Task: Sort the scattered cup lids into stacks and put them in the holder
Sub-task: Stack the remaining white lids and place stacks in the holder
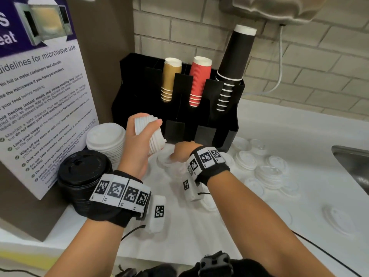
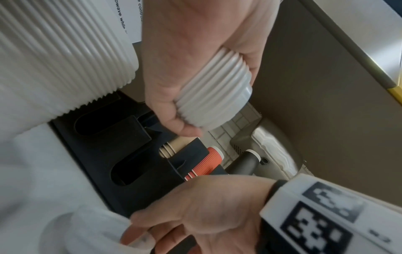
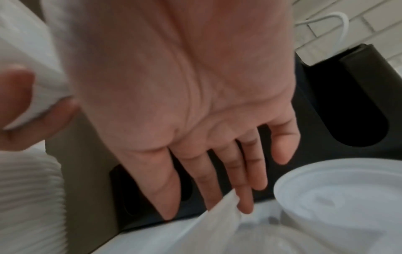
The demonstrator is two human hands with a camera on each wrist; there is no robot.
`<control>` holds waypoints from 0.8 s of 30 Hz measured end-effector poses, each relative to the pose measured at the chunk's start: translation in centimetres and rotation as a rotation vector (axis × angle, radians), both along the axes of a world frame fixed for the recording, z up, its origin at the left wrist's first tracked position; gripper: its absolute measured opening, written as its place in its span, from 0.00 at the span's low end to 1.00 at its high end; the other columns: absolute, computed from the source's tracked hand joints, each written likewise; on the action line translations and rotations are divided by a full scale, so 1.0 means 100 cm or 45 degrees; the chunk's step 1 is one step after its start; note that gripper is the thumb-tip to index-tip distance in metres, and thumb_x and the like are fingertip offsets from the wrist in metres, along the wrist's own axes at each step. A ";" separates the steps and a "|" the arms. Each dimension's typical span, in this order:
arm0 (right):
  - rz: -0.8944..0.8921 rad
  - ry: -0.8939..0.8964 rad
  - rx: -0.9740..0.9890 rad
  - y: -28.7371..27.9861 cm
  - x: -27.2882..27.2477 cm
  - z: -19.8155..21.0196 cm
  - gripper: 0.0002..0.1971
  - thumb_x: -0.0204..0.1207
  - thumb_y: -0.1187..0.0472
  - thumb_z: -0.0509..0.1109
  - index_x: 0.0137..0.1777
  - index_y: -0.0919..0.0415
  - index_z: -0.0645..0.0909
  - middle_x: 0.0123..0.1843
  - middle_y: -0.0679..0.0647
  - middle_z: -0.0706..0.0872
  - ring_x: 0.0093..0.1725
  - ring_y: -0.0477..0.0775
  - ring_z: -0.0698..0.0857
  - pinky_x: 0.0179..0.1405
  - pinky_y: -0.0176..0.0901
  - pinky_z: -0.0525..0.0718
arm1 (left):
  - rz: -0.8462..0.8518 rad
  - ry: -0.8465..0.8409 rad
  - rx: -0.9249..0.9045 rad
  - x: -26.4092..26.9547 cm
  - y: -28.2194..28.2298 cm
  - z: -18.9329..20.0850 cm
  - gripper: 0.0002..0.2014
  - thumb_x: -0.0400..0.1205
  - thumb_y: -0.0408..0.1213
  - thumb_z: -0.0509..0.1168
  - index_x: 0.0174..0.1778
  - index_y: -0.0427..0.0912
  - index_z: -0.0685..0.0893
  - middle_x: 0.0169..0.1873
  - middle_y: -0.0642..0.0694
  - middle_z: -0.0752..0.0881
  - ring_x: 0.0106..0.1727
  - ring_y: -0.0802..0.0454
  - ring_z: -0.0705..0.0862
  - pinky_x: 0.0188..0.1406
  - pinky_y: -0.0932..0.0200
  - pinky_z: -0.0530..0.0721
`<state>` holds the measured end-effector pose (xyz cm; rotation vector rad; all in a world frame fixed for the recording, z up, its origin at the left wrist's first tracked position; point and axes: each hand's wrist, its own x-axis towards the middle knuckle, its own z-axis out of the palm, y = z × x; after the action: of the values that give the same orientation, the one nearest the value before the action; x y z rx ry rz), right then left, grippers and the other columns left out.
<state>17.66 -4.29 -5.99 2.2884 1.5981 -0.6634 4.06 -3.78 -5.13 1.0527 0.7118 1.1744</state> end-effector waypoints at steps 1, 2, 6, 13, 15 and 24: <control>-0.041 0.055 0.058 -0.001 0.002 0.003 0.20 0.86 0.52 0.57 0.68 0.66 0.76 0.64 0.60 0.81 0.69 0.62 0.76 0.71 0.52 0.69 | -0.002 0.006 0.004 -0.001 0.001 -0.001 0.12 0.80 0.38 0.70 0.56 0.54 0.77 0.52 0.50 0.78 0.51 0.54 0.80 0.35 0.56 0.83; -0.077 0.122 0.141 -0.004 0.005 0.007 0.18 0.85 0.54 0.59 0.66 0.67 0.77 0.62 0.60 0.81 0.67 0.62 0.78 0.65 0.50 0.74 | -0.002 0.008 0.006 -0.001 0.002 -0.002 0.12 0.80 0.38 0.70 0.55 0.55 0.77 0.52 0.50 0.78 0.51 0.53 0.80 0.36 0.56 0.83; -0.141 0.371 0.722 -0.025 0.008 0.027 0.16 0.78 0.62 0.69 0.64 0.66 0.79 0.65 0.61 0.78 0.63 0.60 0.79 0.60 0.48 0.81 | 0.054 0.040 0.011 0.000 0.004 -0.008 0.13 0.78 0.38 0.73 0.52 0.57 0.77 0.52 0.49 0.79 0.53 0.51 0.80 0.46 0.50 0.81; -0.258 0.814 1.177 -0.064 -0.012 0.038 0.26 0.76 0.63 0.71 0.74 0.57 0.70 0.62 0.56 0.78 0.53 0.54 0.84 0.55 0.49 0.86 | -0.014 0.066 0.001 0.012 -0.006 -0.014 0.17 0.75 0.42 0.75 0.56 0.54 0.78 0.54 0.48 0.80 0.56 0.49 0.81 0.58 0.43 0.82; -0.269 0.895 1.163 -0.072 -0.012 0.035 0.26 0.78 0.59 0.71 0.75 0.57 0.71 0.66 0.54 0.80 0.53 0.45 0.83 0.55 0.39 0.84 | -0.053 0.043 -0.024 0.014 -0.008 -0.012 0.17 0.74 0.44 0.76 0.55 0.55 0.78 0.55 0.48 0.80 0.56 0.49 0.82 0.54 0.45 0.83; -0.209 1.323 1.126 -0.102 0.003 0.020 0.28 0.78 0.59 0.73 0.76 0.45 0.71 0.67 0.46 0.80 0.64 0.47 0.82 0.62 0.42 0.84 | -0.262 -0.010 -0.106 0.019 -0.029 0.000 0.27 0.64 0.53 0.72 0.59 0.54 0.77 0.63 0.39 0.81 0.62 0.41 0.83 0.44 0.48 0.86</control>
<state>17.99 -14.53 -3.96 2.8931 2.5400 -1.6490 5.96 -6.65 -5.14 1.0254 0.6252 0.9638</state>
